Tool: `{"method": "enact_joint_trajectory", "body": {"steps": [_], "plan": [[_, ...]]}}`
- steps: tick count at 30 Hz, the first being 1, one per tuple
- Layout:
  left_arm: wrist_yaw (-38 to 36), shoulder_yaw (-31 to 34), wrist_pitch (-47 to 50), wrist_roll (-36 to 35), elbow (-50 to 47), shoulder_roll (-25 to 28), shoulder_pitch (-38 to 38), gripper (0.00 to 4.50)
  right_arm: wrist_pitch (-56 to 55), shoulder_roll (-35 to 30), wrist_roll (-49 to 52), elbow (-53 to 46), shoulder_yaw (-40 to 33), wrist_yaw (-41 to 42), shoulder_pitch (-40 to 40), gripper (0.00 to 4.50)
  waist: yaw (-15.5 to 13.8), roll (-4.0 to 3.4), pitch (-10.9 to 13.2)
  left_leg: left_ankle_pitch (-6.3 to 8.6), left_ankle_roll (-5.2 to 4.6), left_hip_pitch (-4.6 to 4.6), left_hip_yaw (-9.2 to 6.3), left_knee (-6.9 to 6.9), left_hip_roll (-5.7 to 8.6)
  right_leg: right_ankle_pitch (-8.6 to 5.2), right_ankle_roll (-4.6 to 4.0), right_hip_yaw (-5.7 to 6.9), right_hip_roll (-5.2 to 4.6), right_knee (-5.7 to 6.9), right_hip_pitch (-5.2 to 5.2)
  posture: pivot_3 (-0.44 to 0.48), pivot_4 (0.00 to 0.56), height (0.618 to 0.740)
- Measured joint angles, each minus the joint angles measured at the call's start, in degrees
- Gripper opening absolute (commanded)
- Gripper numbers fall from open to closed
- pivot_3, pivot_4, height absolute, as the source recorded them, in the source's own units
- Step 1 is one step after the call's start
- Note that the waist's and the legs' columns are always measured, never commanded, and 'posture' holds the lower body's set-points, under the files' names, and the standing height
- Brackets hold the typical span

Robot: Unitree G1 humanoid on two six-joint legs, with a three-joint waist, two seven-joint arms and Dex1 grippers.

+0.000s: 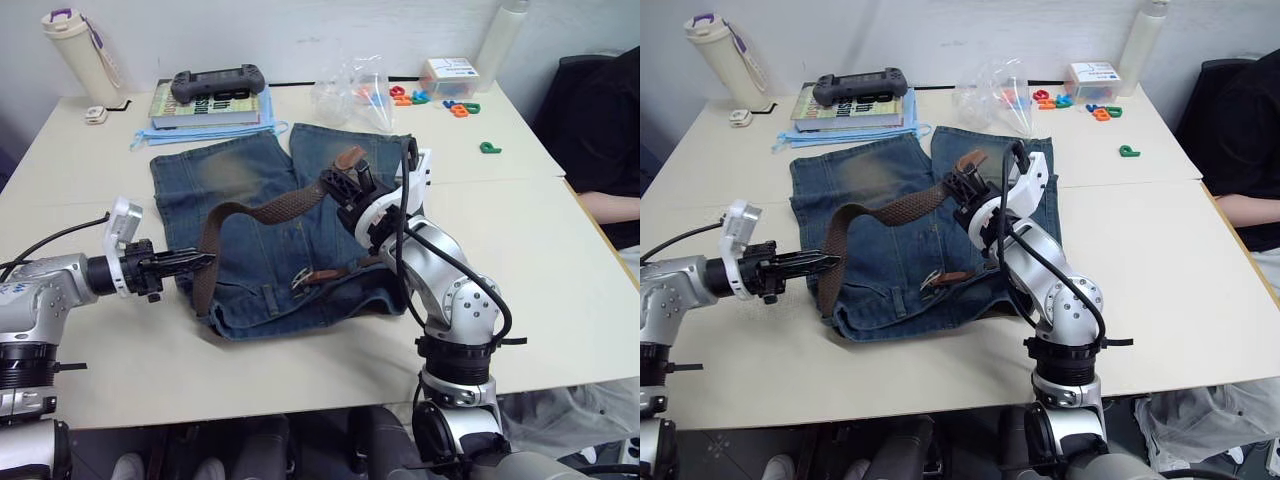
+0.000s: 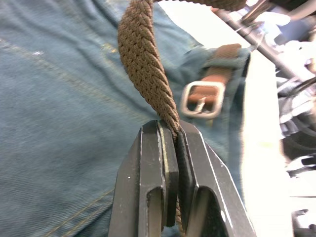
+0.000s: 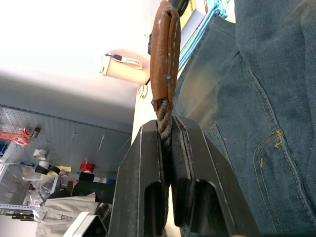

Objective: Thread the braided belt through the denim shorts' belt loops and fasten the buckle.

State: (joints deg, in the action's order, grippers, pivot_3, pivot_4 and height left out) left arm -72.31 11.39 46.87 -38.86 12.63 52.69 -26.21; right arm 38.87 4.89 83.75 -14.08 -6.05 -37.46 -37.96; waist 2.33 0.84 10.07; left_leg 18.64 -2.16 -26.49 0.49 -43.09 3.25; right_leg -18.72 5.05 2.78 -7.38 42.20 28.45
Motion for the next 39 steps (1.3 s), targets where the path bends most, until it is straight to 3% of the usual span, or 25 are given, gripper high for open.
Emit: {"method": "enact_joint_trajectory", "body": {"steps": [7,14,25,30,35,39], "plan": [[-13.73,-3.71,-2.48,1.1,-3.04,9.05,7.69,0.02,-0.1,-1.77,-0.19,1.58,-1.62,-0.16,-1.2,0.0,0.82,-0.04,0.02,-0.02,0.03,0.04,0.02,0.03,-0.02,-0.02,-0.04,-0.03,-0.01,-0.06,-0.03,0.0,0.15,0.667],[-13.72,-6.66,-14.43,6.65,1.96,9.84,6.08,0.02,0.49,-1.94,-0.32,2.71,-0.89,-1.87,-1.07,0.0,0.62,-0.04,0.02,-0.02,-0.01,-0.03,-0.01,0.02,-0.03,-0.03,-0.06,-0.01,-0.03,-0.03,0.01,0.0,0.15,0.667],[-8.85,-6.46,-20.52,11.69,1.8,6.75,5.56,0.02,1.48,-2.43,-1.64,0.41,0.55,-4.27,0.41,0.0,0.79,-0.02,0.01,-0.02,-0.03,-0.05,0.01,0.01,-0.03,-0.02,-0.04,-0.01,-0.02,0.03,0.05,0.0,0.15,0.667],[-7.08,-1.03,-22.04,11.66,-3.28,7.2,11.25,1.9,1.16,-2.21,-1.61,0.0,0.5,-4.89,0.54,0.0,0.74,-0.02,0.01,-0.02,-0.03,-0.04,0.01,0.01,-0.03,-0.02,-0.04,-0.02,-0.02,0.02,0.05,0.0,0.15,0.667],[-5.17,2.99,-19.63,10.31,-5.37,8.04,11.76,1.9,1.11,-1.92,-1.63,0.0,0.62,-4.93,0.53,0.0,0.59,-0.02,0.01,-0.02,-0.03,-0.04,-0.01,0.0,-0.03,-0.02,-0.04,0.0,-0.01,0.01,0.03,0.0,0.15,0.667],[0.89,9.76,-12.98,5.46,-11.92,7.99,9.6,1.9,1.16,-1.83,-2.3,0.0,1.16,-5.02,0.5,0.0,0.57,-0.02,0.01,-0.02,-0.04,-0.04,-0.02,0.0,-0.02,-0.01,-0.02,0.0,-0.02,-0.01,0.0,0.0,0.15,0.667]]}}
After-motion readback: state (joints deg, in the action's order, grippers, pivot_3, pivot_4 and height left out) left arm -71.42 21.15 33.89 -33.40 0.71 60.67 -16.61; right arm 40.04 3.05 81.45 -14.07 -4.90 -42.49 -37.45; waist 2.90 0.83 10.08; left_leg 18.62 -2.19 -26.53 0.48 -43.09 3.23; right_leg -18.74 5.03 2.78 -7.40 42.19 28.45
